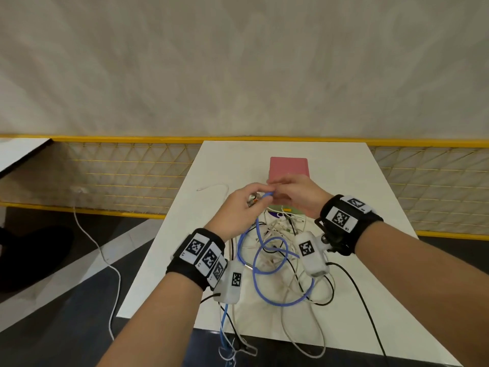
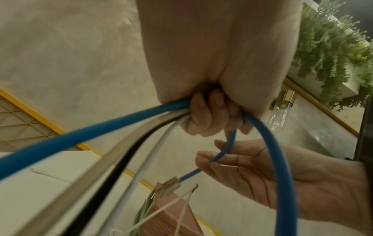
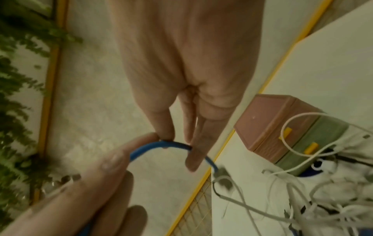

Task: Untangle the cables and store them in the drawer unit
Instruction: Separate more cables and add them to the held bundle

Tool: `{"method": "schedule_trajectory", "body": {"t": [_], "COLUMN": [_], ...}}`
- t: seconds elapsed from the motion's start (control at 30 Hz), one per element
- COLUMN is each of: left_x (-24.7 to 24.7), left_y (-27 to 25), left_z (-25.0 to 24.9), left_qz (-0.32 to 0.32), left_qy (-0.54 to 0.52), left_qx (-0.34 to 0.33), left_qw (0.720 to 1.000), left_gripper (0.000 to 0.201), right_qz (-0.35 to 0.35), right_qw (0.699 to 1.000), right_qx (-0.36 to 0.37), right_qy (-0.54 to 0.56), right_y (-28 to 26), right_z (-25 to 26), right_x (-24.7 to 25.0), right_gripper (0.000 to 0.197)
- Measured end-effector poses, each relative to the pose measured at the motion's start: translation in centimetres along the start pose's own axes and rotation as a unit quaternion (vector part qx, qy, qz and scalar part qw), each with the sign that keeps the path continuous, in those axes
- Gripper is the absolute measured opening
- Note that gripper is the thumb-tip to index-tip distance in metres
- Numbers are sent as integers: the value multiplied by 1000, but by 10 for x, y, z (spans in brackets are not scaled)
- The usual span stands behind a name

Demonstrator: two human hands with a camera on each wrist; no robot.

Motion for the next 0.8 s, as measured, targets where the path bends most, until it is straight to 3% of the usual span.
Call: {"method": "schedule_trajectory", "body": {"t": [0.07,0.13,0.2,0.23,0.33,0.4,0.5,0.6,0.67,0.8], "left_x": [-2,10,29,33,27,20,16,28,43,70], "left_y": [-2,3,11,15,23,24,27,29,28,19], "left_z": [3,11,29,37,41,33,22,13,12,11], "left_qz": [5,-72,-166,-179,-127,-88,-58,-95,-137,-163], "left_qy": [-10,-75,-161,-209,-294,-300,-338,-340,-338,-411], "left_qx": [7,44,120,159,211,211,183,146,124,81], "left_qw": [1000,994,965,948,924,926,921,924,923,894], "left_gripper": [28,28,28,31,39,42,25,26,25,26], "right_qz": [-32,-36,-8,12,78,114,118,117,142,177], "right_qw": [998,993,987,984,971,962,965,972,961,946], "right_qx": [43,95,141,163,221,240,221,185,177,121], "right_qy": [-27,-63,-72,-64,-48,-61,-77,-86,-160,-242], "right_y": [1,-1,-9,-14,-30,-36,-37,-41,-48,-60], "right_z": [4,11,18,20,26,26,15,-4,-15,-39], "right_x": [7,8,1,-5,-25,-36,-40,-32,-25,2], "right_gripper": [29,24,23,24,22,24,31,21,5,30]}}
Point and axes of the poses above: each hand's wrist, its own y-axis towards the middle knuckle, its own x-axis out of the back of the hand, z = x × y, the point moved 7 cm from there along y, towards the middle knuckle, and after that the axes turned 15 degrees about x, right-handed, at the moved point
